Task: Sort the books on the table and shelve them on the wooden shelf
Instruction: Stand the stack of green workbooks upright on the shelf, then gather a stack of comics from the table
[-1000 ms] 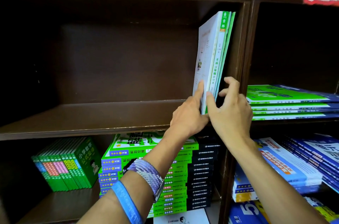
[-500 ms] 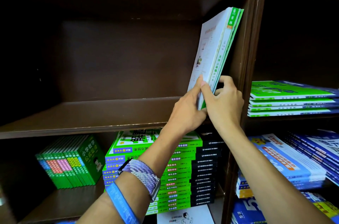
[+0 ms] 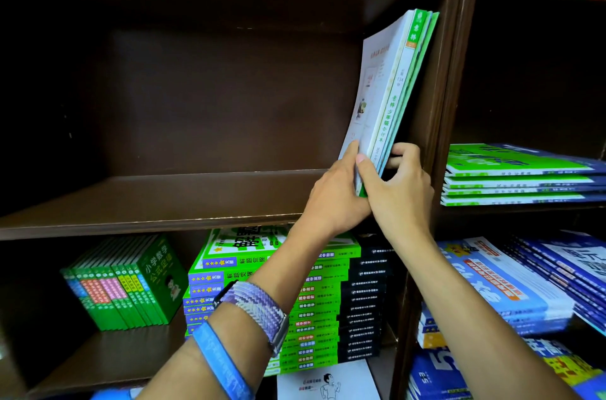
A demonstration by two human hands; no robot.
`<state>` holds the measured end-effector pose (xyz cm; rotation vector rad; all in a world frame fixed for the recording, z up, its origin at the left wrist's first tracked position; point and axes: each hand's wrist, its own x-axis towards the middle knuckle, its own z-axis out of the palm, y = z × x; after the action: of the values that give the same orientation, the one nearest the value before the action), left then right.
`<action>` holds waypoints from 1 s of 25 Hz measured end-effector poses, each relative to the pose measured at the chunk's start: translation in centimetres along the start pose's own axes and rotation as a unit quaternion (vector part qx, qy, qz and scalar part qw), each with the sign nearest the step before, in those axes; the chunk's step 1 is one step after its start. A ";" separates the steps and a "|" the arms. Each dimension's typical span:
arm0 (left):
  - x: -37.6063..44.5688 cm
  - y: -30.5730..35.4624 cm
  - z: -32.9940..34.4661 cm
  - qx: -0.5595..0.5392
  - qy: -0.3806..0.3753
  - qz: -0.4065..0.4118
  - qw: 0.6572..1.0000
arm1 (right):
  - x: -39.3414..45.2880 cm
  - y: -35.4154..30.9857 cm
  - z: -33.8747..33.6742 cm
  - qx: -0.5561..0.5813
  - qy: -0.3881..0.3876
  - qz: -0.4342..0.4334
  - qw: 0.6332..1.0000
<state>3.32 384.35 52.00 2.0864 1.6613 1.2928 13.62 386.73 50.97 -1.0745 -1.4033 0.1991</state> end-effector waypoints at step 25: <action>-36.4 -14.6 -7.8 0.125 0.337 -0.192 0.913 | -39.7 4.9 2.3 0.090 -0.408 -0.137 0.898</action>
<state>-12.48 355.46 29.29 1.3482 2.4670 1.8482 4.70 363.32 19.67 -0.6312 -2.2155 0.6110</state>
